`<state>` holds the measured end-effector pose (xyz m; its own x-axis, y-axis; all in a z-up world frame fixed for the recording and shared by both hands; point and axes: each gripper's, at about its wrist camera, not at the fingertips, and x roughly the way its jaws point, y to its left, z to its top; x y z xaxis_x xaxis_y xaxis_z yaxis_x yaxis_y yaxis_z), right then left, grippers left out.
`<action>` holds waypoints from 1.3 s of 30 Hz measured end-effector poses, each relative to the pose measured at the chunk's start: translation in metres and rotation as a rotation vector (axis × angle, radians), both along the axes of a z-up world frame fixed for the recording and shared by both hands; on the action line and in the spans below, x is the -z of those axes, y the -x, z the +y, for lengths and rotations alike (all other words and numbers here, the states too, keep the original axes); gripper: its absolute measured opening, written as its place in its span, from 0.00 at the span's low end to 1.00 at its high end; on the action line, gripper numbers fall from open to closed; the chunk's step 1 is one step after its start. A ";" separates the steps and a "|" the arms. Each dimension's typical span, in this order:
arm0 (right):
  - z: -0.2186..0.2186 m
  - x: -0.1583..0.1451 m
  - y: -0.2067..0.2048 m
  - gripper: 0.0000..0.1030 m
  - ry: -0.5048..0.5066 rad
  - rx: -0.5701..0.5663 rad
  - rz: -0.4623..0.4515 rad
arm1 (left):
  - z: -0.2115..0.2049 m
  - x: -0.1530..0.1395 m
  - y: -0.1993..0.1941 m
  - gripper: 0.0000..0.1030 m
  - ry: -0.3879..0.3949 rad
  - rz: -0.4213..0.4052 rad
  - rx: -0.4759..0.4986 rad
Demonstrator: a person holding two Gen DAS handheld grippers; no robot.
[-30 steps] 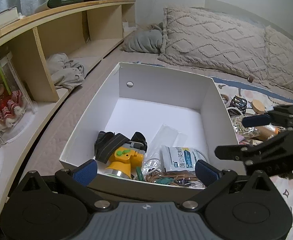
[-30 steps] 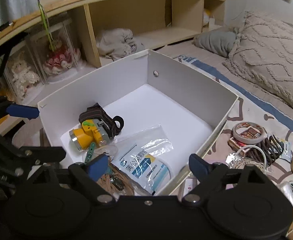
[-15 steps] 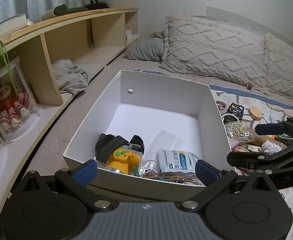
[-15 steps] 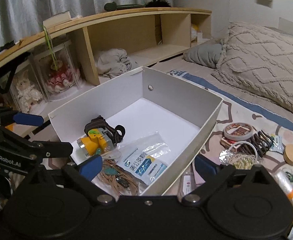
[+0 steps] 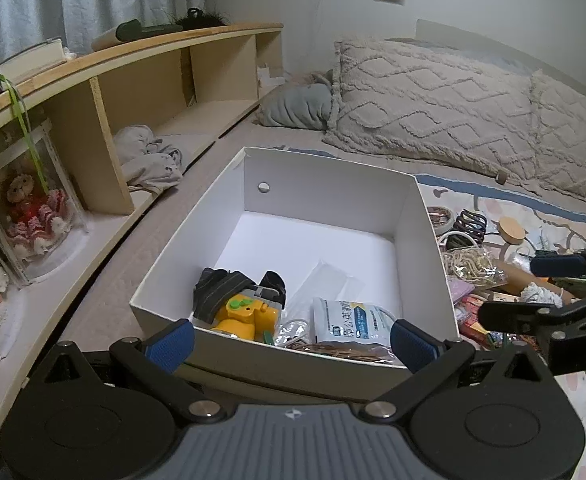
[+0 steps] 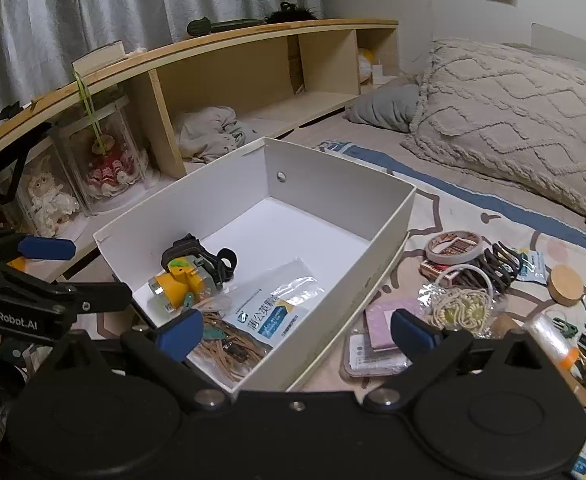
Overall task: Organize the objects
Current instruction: 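Withdraw both tools from the box back over the cluttered bed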
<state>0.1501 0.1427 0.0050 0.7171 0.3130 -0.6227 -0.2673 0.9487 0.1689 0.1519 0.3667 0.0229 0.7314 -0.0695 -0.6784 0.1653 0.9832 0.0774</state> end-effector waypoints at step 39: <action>-0.045 -0.008 0.116 1.00 0.078 0.232 -0.354 | -0.042 -0.002 0.086 1.00 0.024 -0.344 0.053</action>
<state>0.0337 0.0972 0.0132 0.9367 0.0803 -0.3409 -0.0742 0.9968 0.0309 0.0657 0.3245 0.0247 0.9120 -0.1264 -0.3902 0.1841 0.9763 0.1141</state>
